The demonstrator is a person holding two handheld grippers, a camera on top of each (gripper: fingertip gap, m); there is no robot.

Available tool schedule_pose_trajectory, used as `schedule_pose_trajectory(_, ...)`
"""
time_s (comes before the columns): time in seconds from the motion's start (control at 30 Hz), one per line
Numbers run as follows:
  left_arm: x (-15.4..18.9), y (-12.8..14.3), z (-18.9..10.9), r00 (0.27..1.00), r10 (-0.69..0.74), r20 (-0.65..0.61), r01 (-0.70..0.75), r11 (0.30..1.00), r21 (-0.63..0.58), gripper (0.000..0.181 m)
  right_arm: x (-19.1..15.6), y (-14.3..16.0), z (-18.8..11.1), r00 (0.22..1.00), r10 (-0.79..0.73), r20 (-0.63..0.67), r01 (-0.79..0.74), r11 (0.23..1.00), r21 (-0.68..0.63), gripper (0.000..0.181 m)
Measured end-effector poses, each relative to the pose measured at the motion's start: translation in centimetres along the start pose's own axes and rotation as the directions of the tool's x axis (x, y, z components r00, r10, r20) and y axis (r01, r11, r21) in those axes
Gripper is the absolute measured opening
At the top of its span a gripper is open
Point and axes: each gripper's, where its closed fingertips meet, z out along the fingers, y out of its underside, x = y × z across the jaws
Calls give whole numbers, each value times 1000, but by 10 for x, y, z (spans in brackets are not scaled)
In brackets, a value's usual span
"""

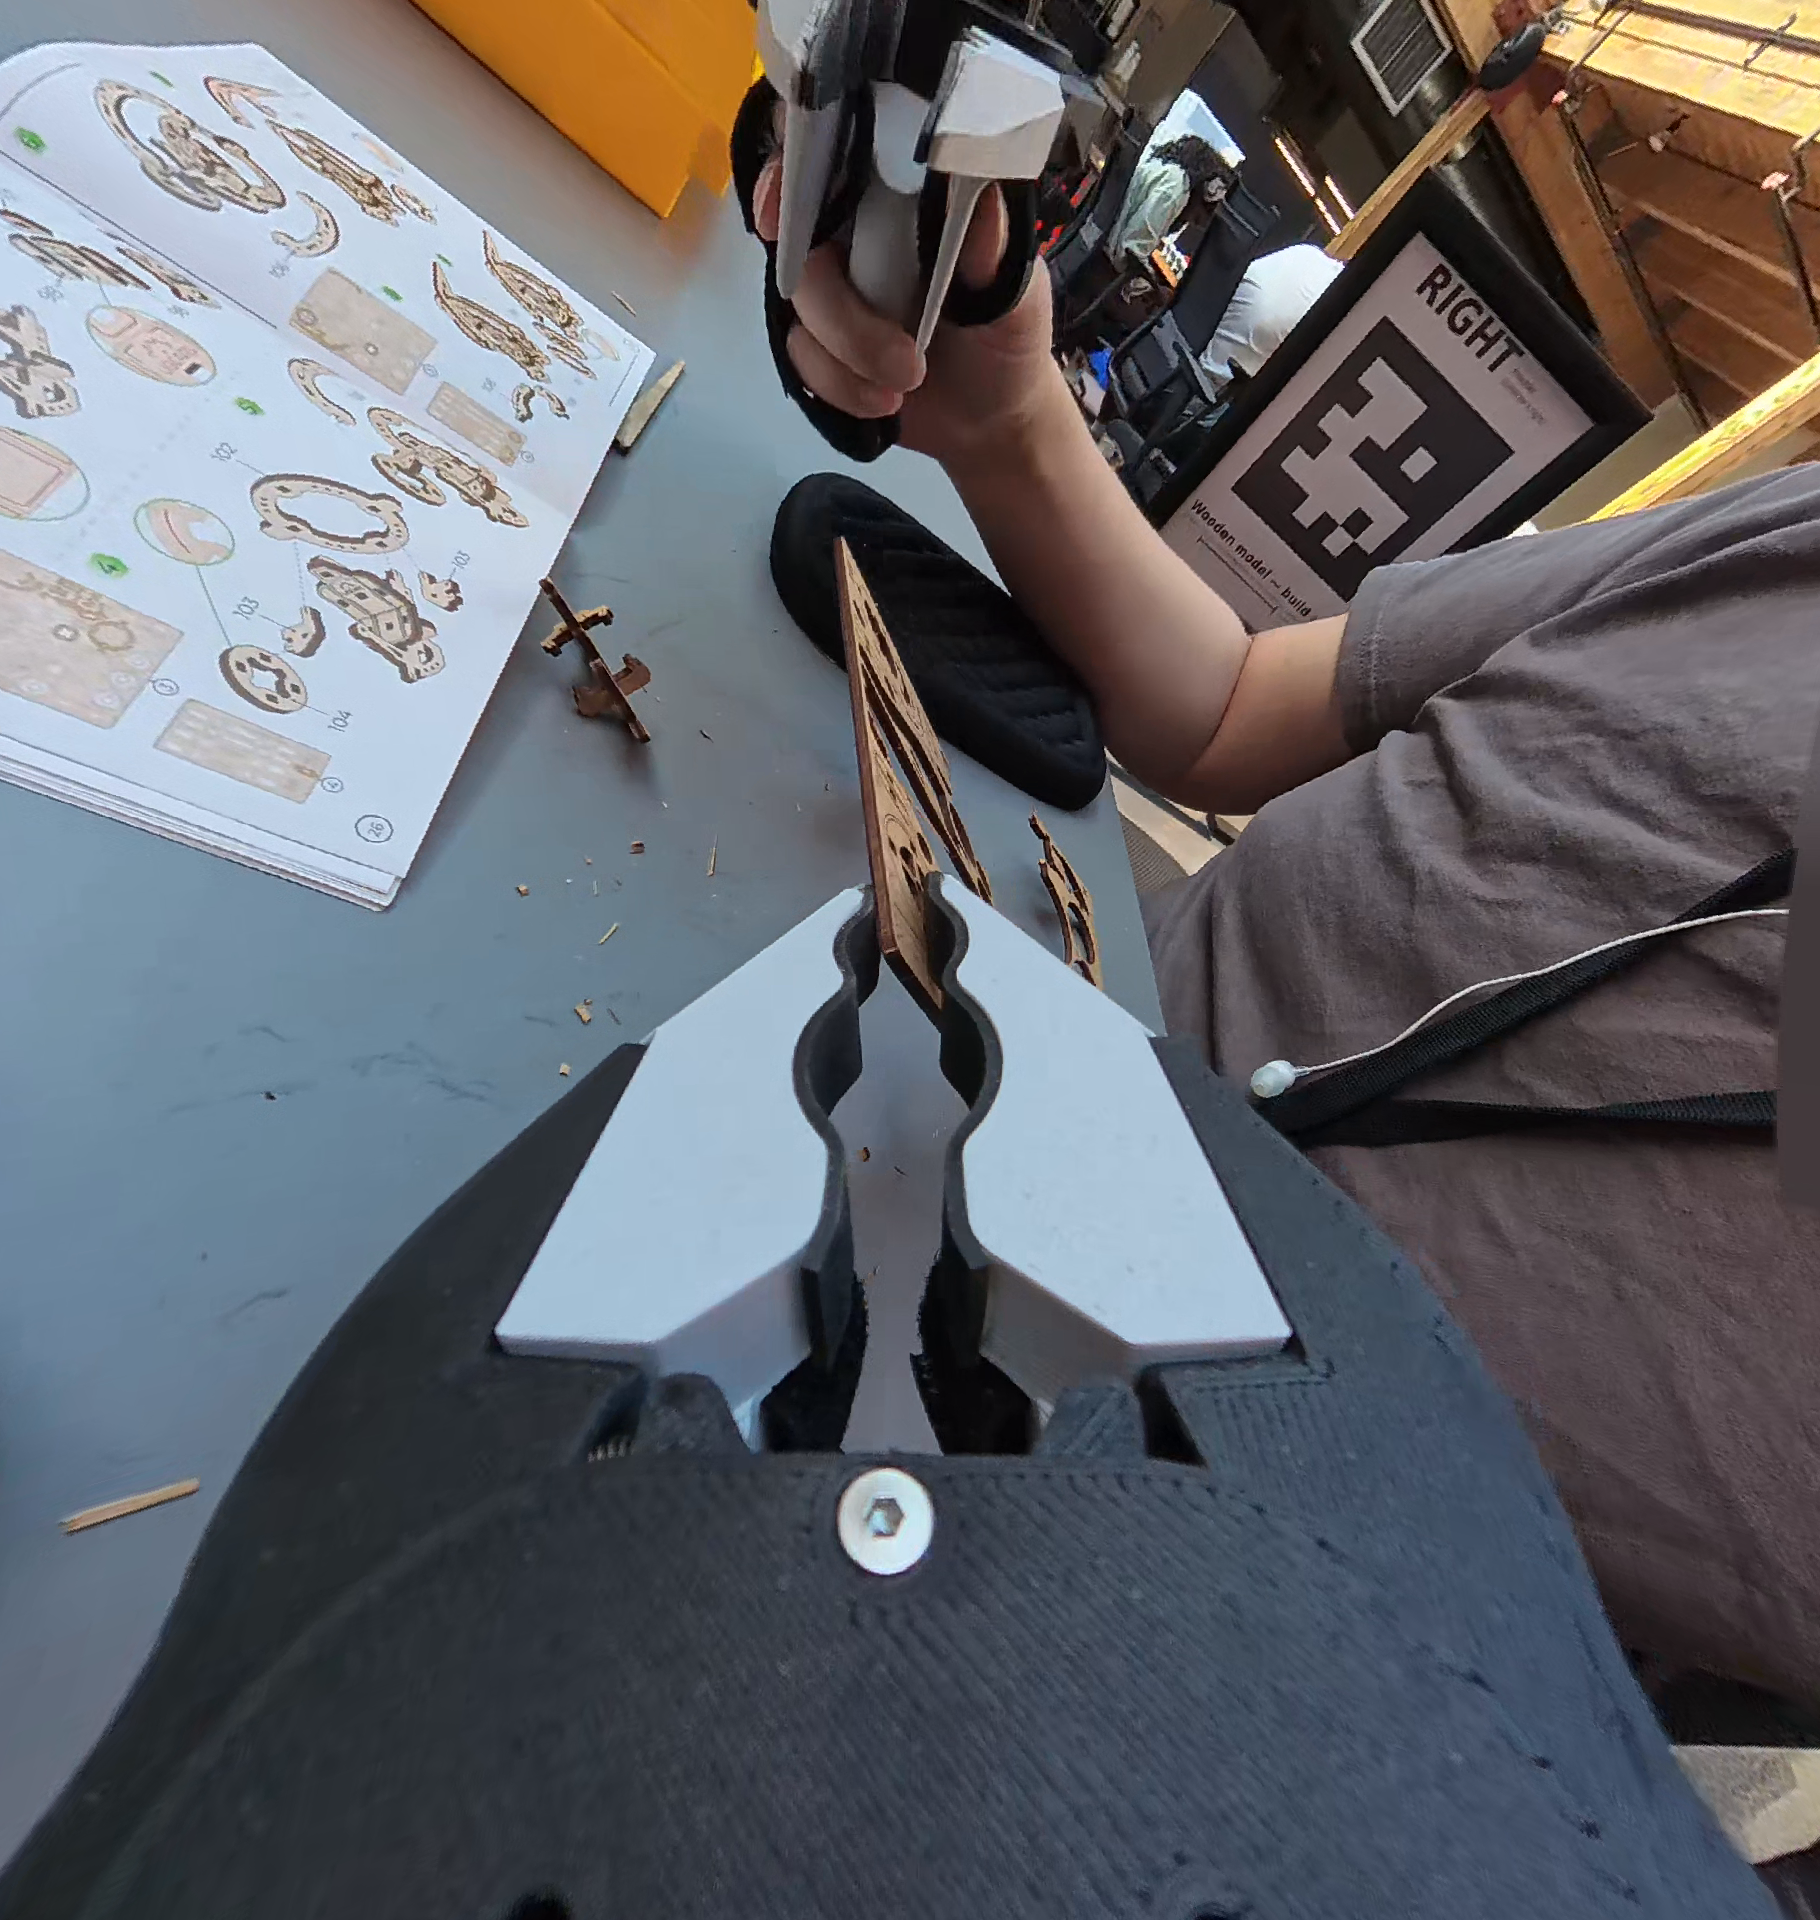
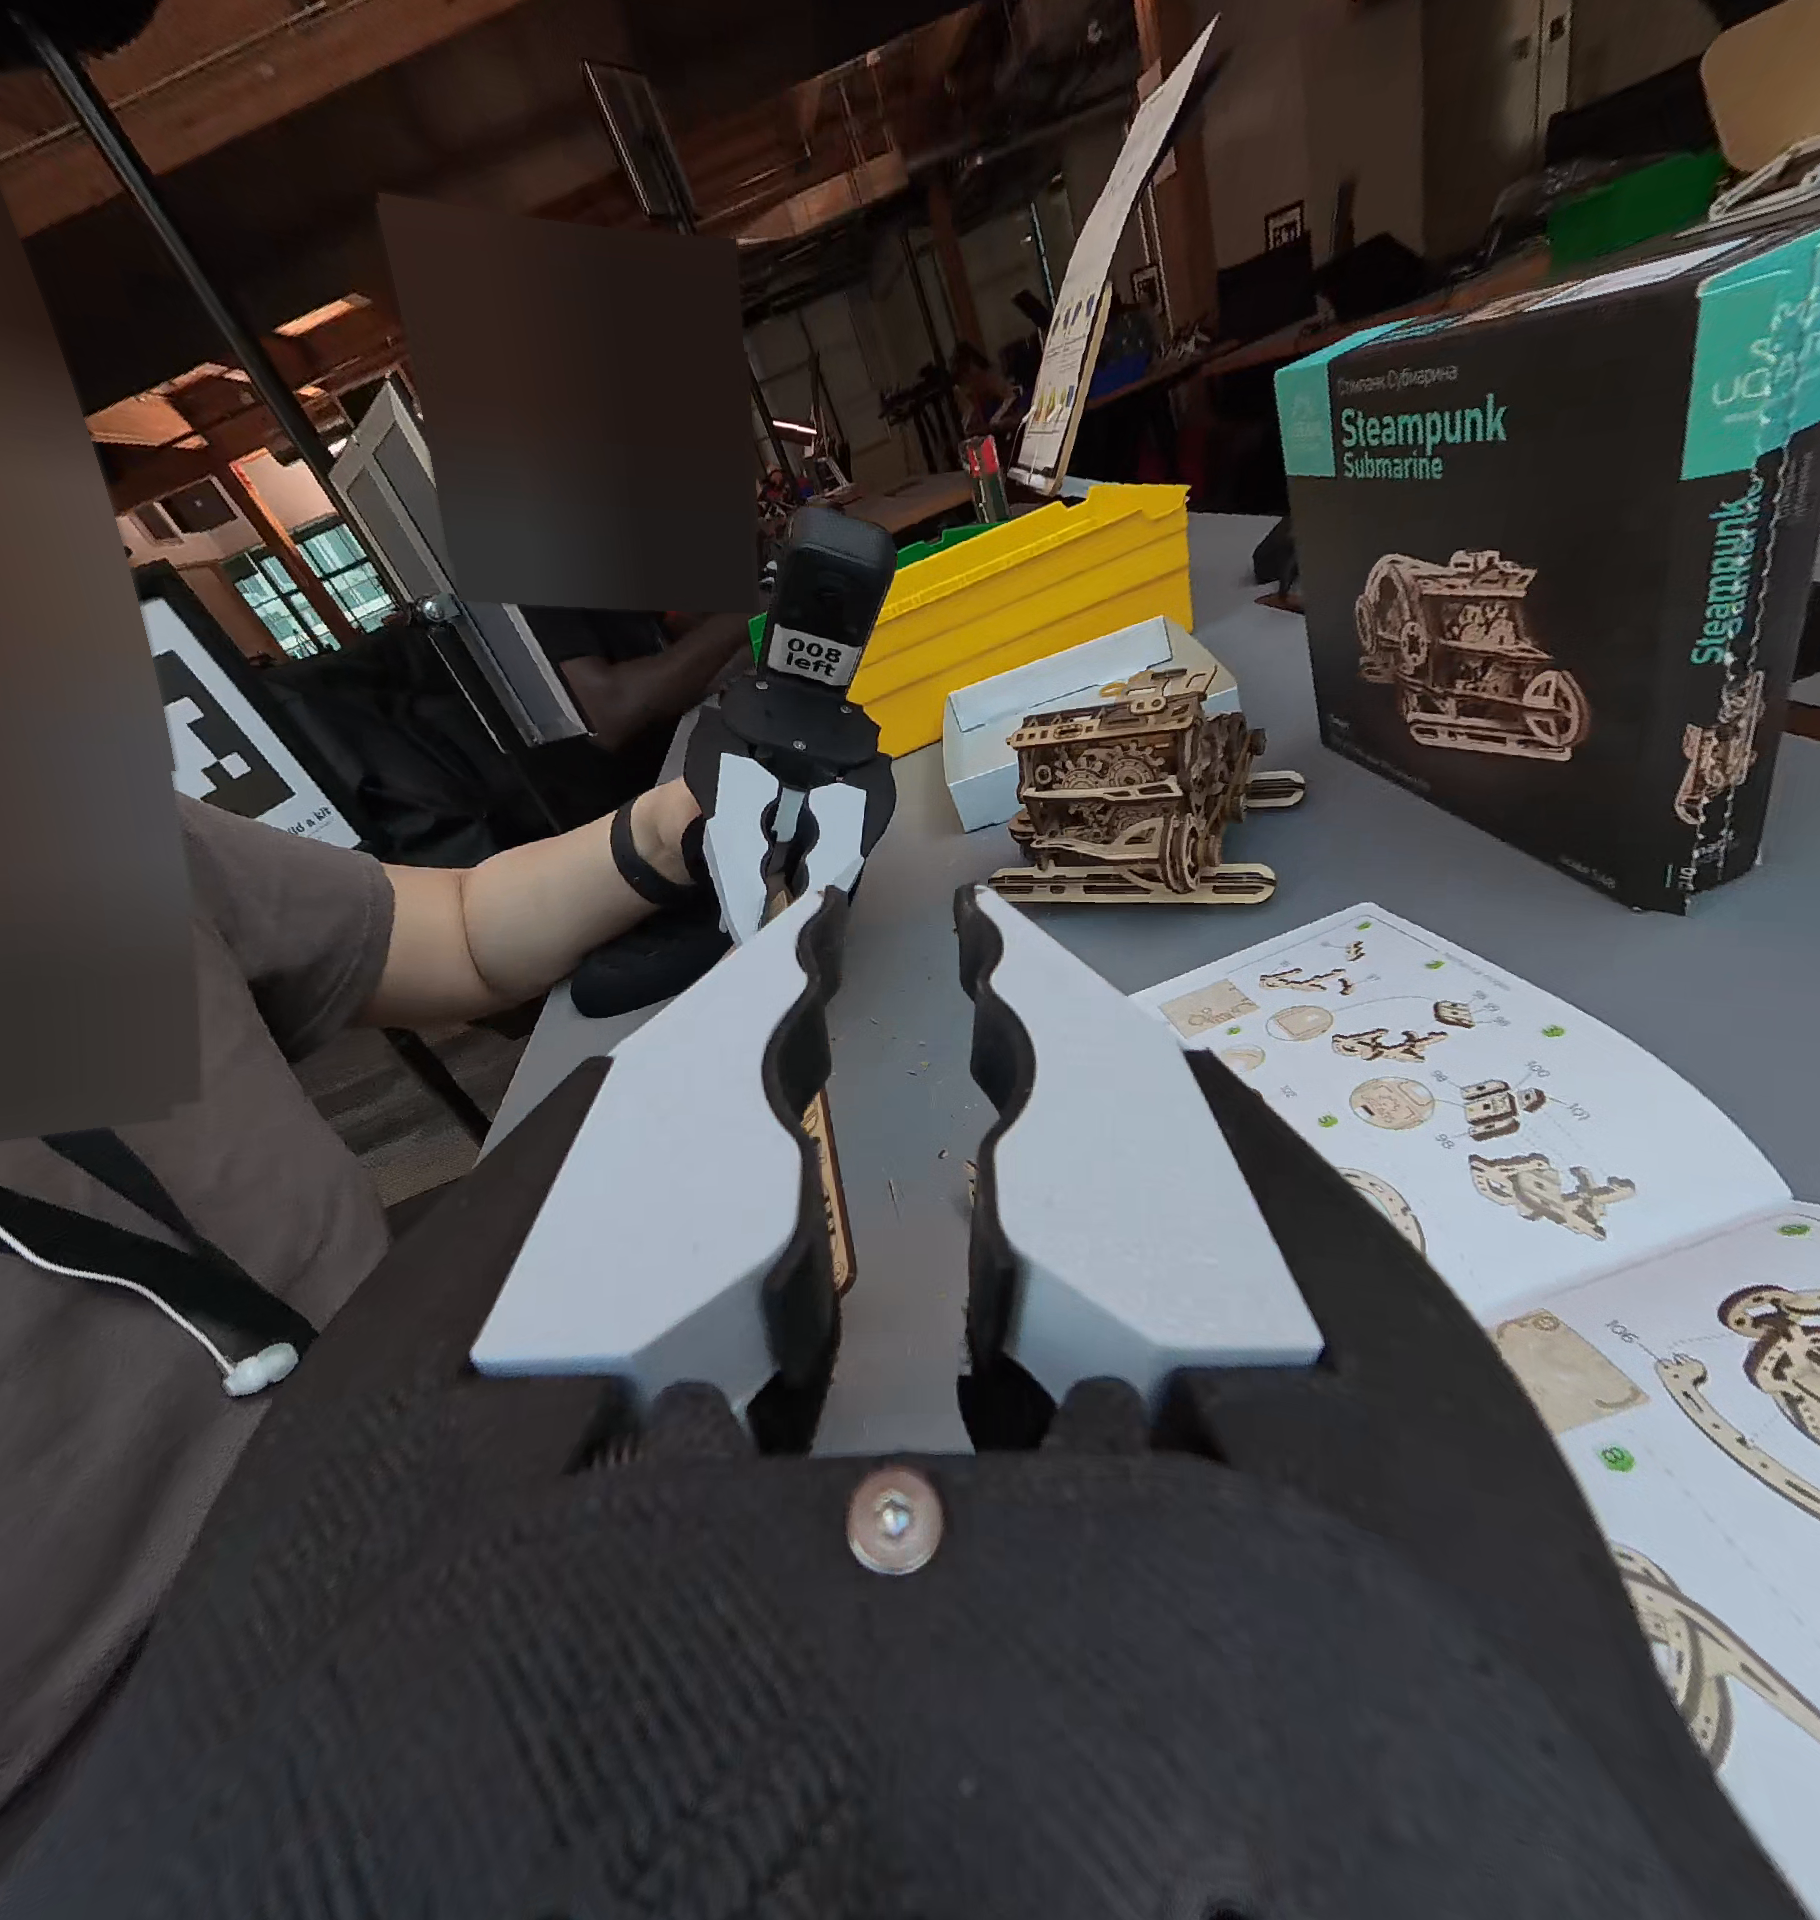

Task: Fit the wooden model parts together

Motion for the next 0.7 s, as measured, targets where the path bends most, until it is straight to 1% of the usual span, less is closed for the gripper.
schedule_pose_trajectory(0.03,0,0,0,1000,11,10,-11,1000,-2,6,-1,6,-1,1000,8,12,-8,1000,-6,20)
schedule_pose_trajectory(0.1,1,0,0,1000,12,1,-12,1000,3,5,-3,25,1,998,39,40,-36,996,-78,21)
schedule_pose_trajectory(0.17,2,0,1,1000,-3,-18,3,1000,11,5,-3,36,5,998,36,42,-30,991,-127,22)
schedule_pose_trajectory(0.23,-1,1,2,1000,-17,-19,17,1000,9,5,-5,38,8,998,29,57,-21,990,-138,23)
schedule_pose_trajectory(0.3,-4,4,2,1000,-23,-8,23,1000,-1,5,-6,36,8,998,28,63,-20,992,-122,24)
schedule_pose_trajectory(0.37,-4,3,2,1000,-25,-15,25,1000,1,5,-1,29,5,1000,-10,27,12,996,-88,23)
schedule_pose_trajectory(0.43,-3,3,2,1000,-24,-20,24,1000,6,5,10,10,-5,991,-104,-80,105,994,7,23)
schedule_pose_trajectory(0.47,-3,3,1,1000,-23,-20,23,1000,5,5,19,-4,-14,974,-150,-168,164,984,71,23)
schedule_pose_trajectory(0.53,-5,3,0,1000,-24,-13,24,1000,5,5,38,-30,-41,900,-204,-386,286,943,168,23)
schedule_pose_trajectory(0.6,-7,3,-1,1000,-28,-10,28,1000,7,5,54,-45,-71,804,-203,-559,364,911,193,22)
schedule_pose_trajectory(0.67,-8,3,-3,999,-32,-7,32,999,13,5,61,-53,-93,732,-199,-652,414,890,193,20)
schedule_pose_trajectory(0.7,-9,3,-4,999,-33,-5,33,999,15,5,61,-57,-100,712,-197,-674,437,876,206,20)
